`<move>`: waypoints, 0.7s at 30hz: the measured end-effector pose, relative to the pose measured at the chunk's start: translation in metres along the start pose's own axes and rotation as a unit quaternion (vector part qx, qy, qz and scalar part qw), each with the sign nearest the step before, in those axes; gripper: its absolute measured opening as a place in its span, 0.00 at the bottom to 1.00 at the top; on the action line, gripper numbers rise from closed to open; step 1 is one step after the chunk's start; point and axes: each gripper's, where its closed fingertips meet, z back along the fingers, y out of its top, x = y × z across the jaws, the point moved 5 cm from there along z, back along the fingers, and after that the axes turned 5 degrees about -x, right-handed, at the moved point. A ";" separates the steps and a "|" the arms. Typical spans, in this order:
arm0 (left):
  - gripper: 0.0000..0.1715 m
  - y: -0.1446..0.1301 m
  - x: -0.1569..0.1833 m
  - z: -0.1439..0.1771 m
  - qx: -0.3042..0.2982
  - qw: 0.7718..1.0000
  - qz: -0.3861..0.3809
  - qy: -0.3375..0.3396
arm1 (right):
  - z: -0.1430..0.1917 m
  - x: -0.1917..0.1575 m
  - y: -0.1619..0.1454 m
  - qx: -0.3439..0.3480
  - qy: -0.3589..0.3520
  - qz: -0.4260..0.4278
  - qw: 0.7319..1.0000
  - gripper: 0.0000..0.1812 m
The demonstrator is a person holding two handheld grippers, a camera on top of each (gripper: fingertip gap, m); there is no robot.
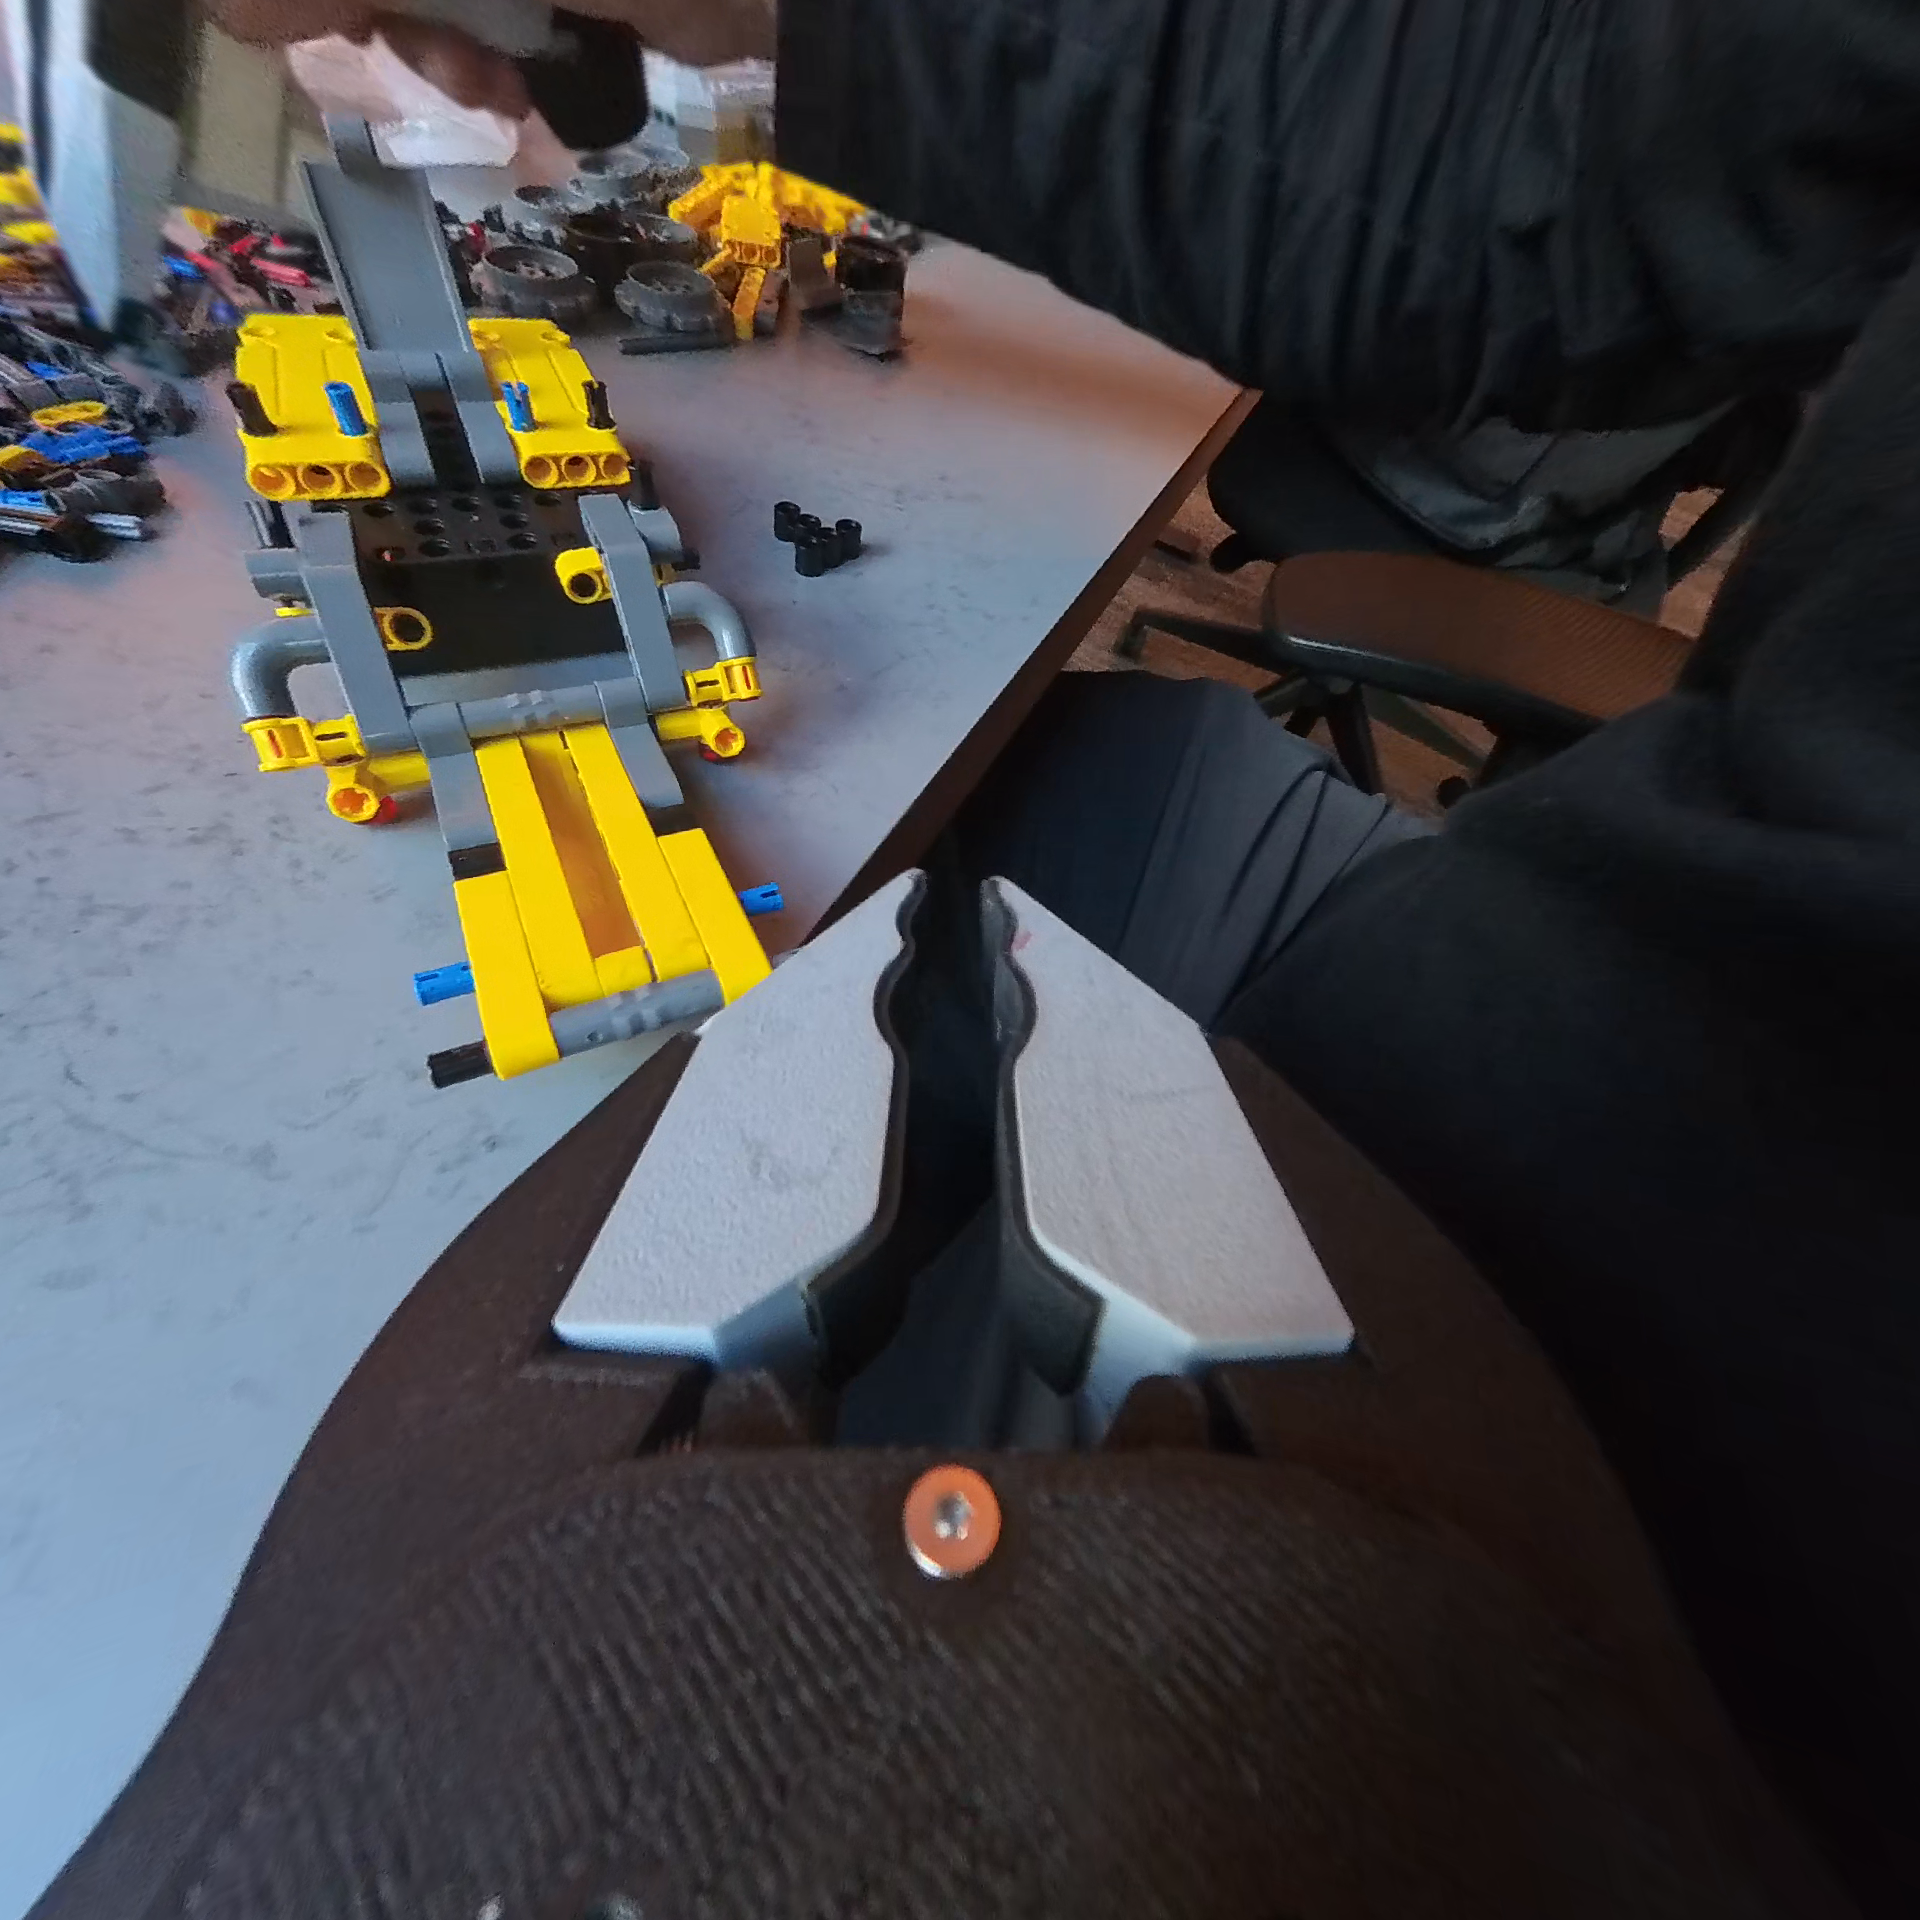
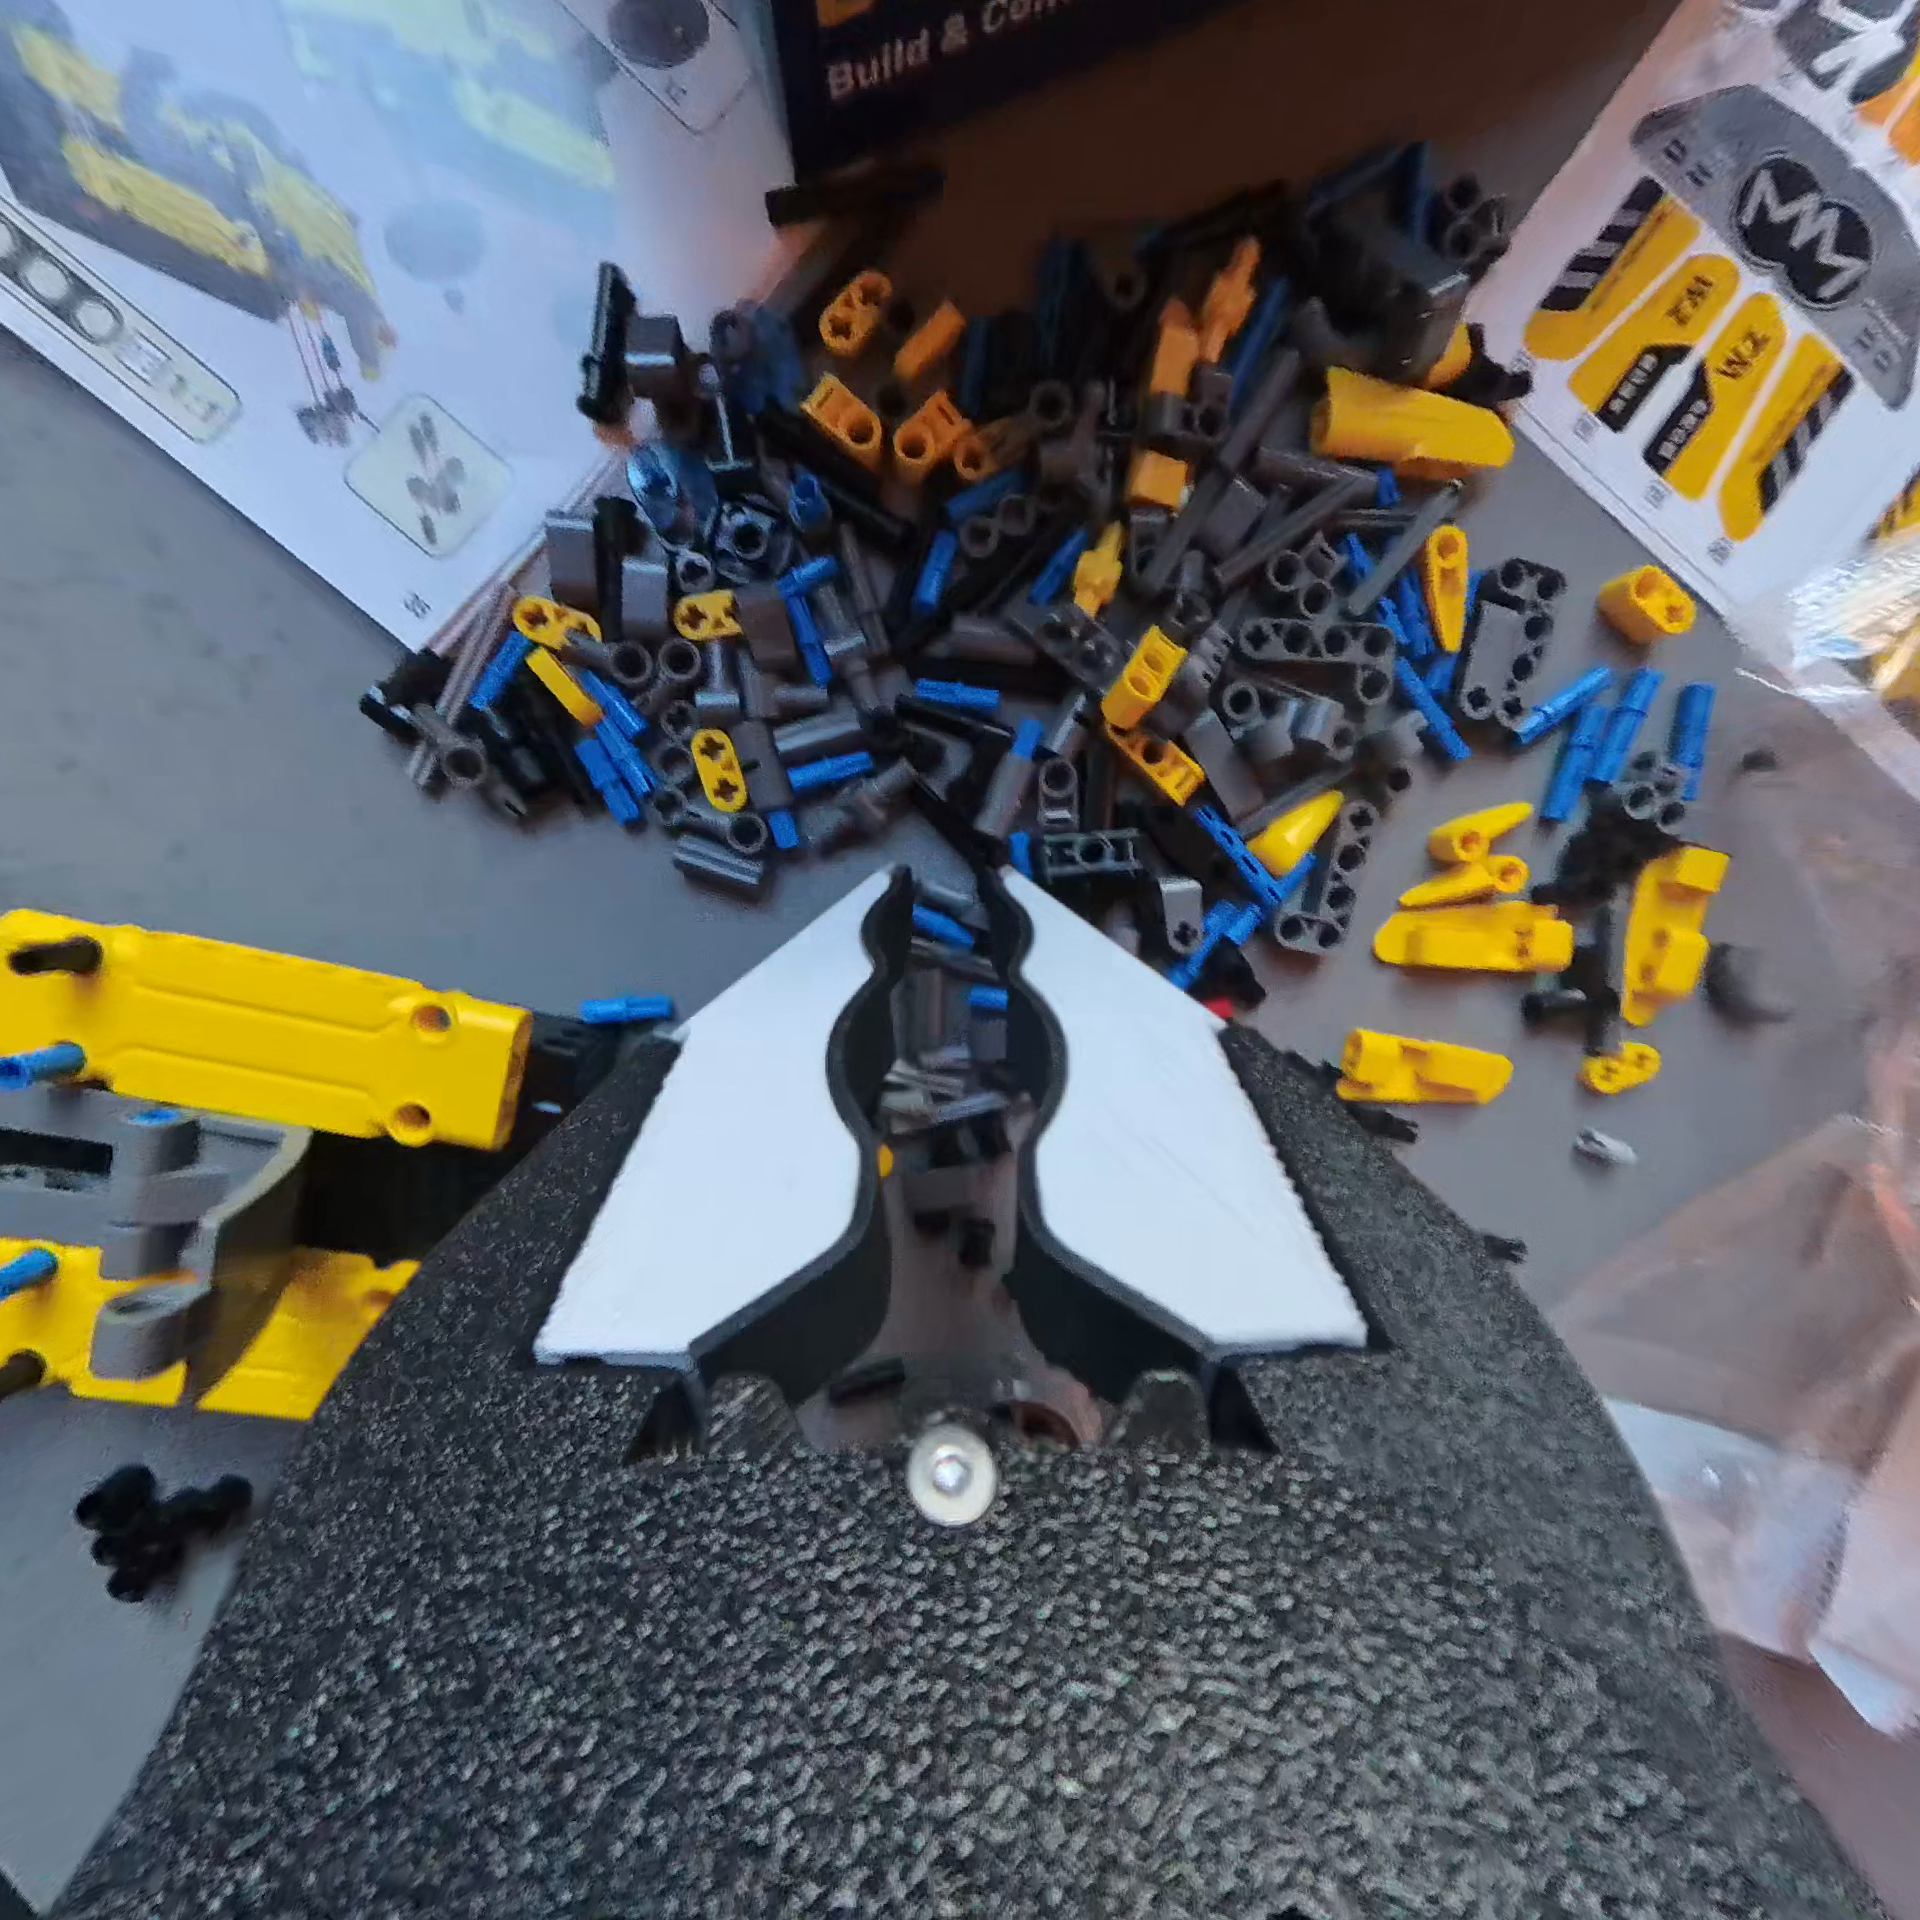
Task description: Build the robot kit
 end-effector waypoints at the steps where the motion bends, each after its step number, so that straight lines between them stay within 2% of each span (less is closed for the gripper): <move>1: 0.03 0.000 0.000 0.001 0.002 1.000 0.002 0.000 | 0.003 0.004 -0.002 -0.001 -0.010 -0.002 1.000 0.08; 7: 0.03 0.000 0.000 -0.001 0.000 1.000 0.012 -0.005 | 0.009 0.018 0.016 0.064 -0.013 -0.041 0.997 0.12; 11: 0.03 0.000 0.001 -0.001 -0.003 1.000 0.006 -0.003 | -0.008 0.010 0.006 0.014 0.020 -0.038 0.999 0.10; 14: 0.03 0.000 0.001 0.000 -0.002 1.000 0.004 0.002 | -0.003 0.011 -0.006 -0.011 -0.010 -0.024 1.000 0.07; 21: 0.03 -0.001 0.004 -0.002 -0.007 1.000 0.003 -0.008 | 0.006 0.008 0.012 0.022 -0.017 -0.018 0.999 0.09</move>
